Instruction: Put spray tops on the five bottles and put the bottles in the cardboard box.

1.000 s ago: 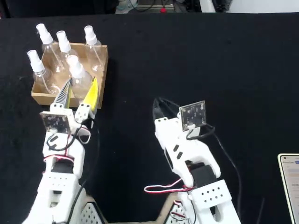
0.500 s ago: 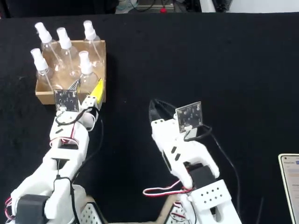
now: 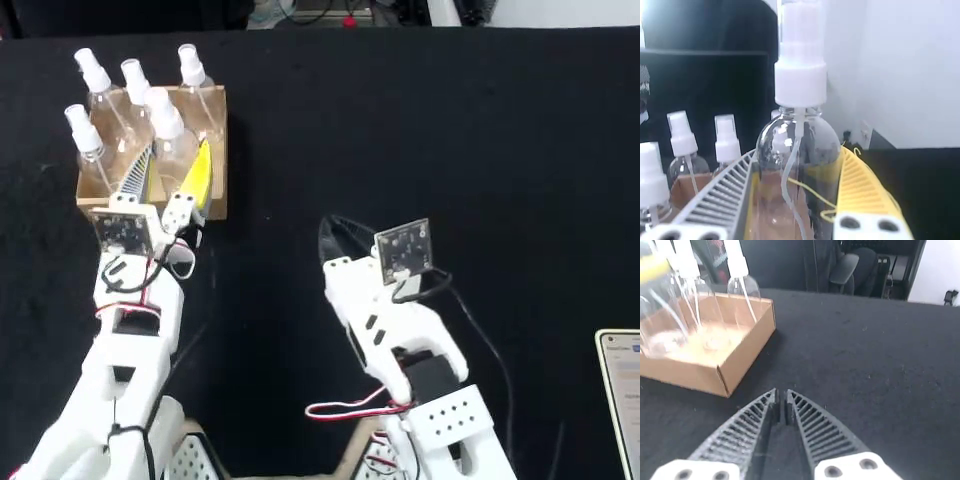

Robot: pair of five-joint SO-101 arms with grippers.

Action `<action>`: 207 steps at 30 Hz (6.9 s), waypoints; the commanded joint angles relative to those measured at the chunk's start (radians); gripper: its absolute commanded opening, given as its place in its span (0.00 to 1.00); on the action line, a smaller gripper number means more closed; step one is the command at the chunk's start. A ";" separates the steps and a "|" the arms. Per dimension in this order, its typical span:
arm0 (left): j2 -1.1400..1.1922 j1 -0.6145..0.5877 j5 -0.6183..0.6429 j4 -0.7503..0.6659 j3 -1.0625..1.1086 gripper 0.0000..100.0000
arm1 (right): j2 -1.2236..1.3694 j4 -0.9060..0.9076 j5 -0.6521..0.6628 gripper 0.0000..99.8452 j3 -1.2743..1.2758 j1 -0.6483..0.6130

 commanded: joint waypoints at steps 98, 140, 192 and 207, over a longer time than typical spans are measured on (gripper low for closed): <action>1.083 0.010 0.008 -0.614 -0.374 0.11 | -0.016 -0.032 0.009 0.02 -0.004 -0.008; 1.192 0.007 0.006 -0.763 -0.340 0.37 | -0.016 -0.032 0.009 0.02 -0.004 -0.006; 1.066 -0.044 -0.002 -0.968 -0.148 0.36 | -0.016 -0.032 0.009 0.02 -0.001 -0.005; 0.761 -0.061 -0.002 -0.974 0.217 0.36 | -0.016 -0.032 0.009 0.02 0.001 -0.008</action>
